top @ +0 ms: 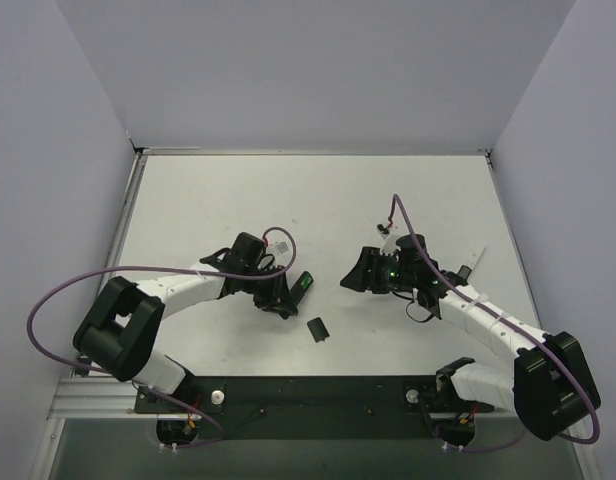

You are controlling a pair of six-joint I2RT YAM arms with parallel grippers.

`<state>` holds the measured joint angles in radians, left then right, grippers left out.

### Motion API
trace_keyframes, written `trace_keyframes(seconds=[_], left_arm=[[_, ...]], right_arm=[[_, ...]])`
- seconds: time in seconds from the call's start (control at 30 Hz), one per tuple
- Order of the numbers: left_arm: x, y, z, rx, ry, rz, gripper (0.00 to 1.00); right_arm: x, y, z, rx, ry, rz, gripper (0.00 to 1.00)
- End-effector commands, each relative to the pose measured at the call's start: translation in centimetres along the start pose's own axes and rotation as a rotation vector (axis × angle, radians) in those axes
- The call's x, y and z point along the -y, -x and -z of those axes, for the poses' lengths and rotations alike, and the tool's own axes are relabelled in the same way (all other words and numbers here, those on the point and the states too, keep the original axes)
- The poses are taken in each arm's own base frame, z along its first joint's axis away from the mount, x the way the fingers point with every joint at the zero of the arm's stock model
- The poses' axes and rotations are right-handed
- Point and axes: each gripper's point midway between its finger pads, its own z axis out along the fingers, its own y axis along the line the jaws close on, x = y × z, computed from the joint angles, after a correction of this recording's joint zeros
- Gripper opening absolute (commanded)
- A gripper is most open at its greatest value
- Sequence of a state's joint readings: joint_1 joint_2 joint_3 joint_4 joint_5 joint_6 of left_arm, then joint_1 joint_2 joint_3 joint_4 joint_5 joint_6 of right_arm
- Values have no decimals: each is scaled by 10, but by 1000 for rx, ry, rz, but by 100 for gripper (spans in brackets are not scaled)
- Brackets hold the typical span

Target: Unload the batteries from the remote control

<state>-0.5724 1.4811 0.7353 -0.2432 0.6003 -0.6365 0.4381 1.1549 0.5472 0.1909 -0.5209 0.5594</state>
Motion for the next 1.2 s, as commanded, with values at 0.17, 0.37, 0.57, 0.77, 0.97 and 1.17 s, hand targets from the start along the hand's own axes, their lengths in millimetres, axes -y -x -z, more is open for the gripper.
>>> trace_keyframes(seconds=[0.17, 0.37, 0.57, 0.77, 0.97, 1.17], left_arm=[[-18, 20, -12, 47, 90, 49, 9], [-30, 17, -14, 89, 128, 127, 34], [-39, -1, -13, 80, 134, 162, 46], [-37, -9, -8, 95, 127, 170, 56], [-29, -4, 9, 148, 148, 139, 79], [-16, 24, 44, 236, 250, 10, 92]], right_arm=[[0, -13, 0, -2, -28, 13, 50], [2, -14, 8, 12, -49, 25, 52], [10, -5, 18, 57, -88, 21, 54], [14, 3, 26, 92, -122, 4, 54], [26, 16, 44, 131, -254, -97, 62], [69, 40, 90, 269, -595, -176, 81]])
